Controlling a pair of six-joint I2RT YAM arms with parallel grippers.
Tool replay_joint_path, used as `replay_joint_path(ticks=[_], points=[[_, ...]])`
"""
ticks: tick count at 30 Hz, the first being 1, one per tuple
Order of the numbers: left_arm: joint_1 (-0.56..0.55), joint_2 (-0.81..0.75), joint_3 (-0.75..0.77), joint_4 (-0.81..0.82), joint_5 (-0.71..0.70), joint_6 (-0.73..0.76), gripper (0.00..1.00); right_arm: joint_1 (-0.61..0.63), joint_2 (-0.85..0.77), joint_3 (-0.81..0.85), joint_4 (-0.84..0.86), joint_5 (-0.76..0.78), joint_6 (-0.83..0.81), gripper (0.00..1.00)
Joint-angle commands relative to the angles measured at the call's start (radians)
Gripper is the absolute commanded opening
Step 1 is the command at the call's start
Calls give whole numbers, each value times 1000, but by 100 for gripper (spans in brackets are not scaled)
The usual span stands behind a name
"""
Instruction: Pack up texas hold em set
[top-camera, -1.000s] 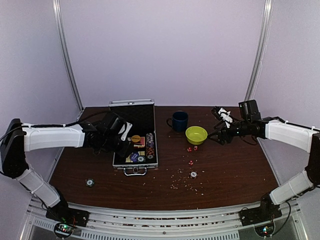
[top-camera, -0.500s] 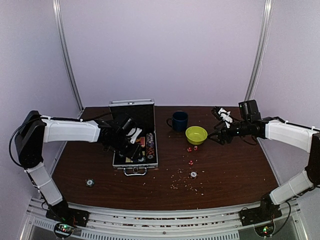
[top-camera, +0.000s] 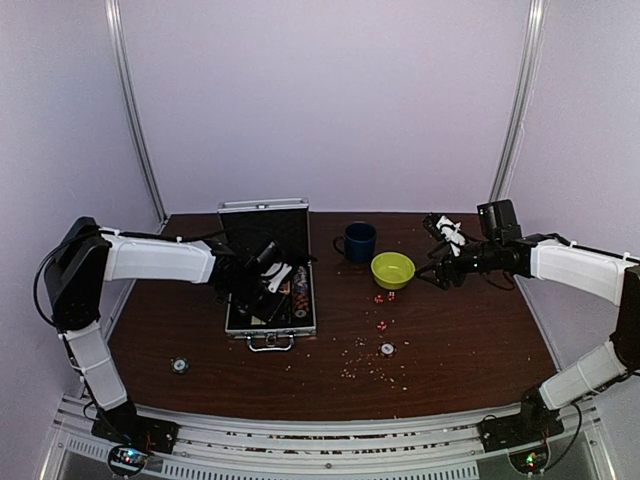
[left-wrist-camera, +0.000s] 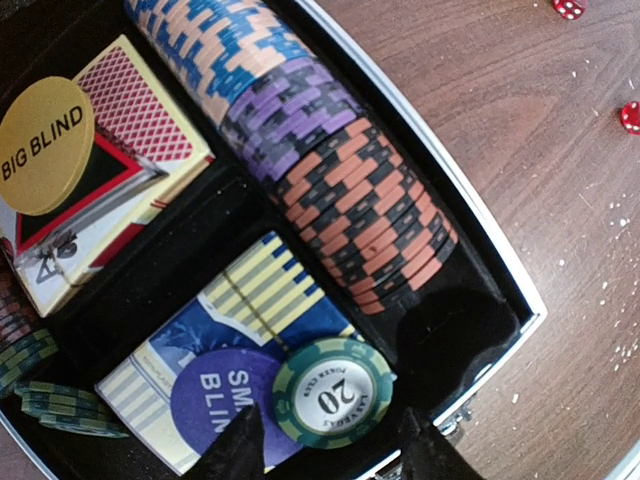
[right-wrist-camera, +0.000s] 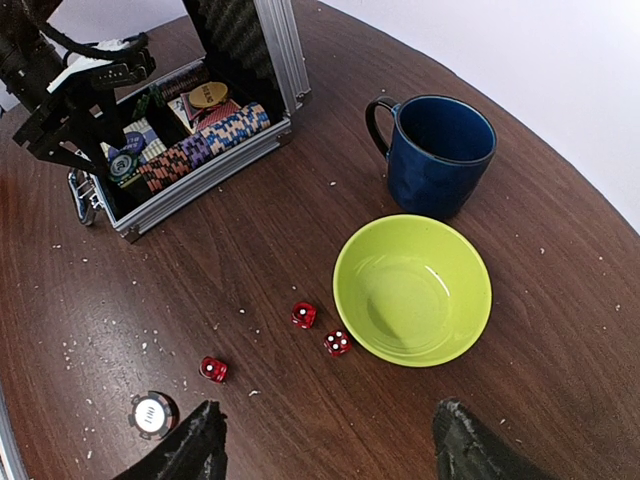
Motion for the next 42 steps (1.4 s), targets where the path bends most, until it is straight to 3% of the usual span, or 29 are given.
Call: replay_joint_path(ticks=[1,17,30,42], points=[[-5,28,36,-16,-11,12,46,-2,-3,-5,-6,-2,-16,71],[-5,112,90,-53,-43,-25,38,-2,5,-2,-19,0,-28,71],[-82,135,119,-143,-253,-6,48,-2,18,2,-21,-2,-31,71],[-109,118,123,-205,-394,-27,46,-2,27,3,-25,-3,-30,71]])
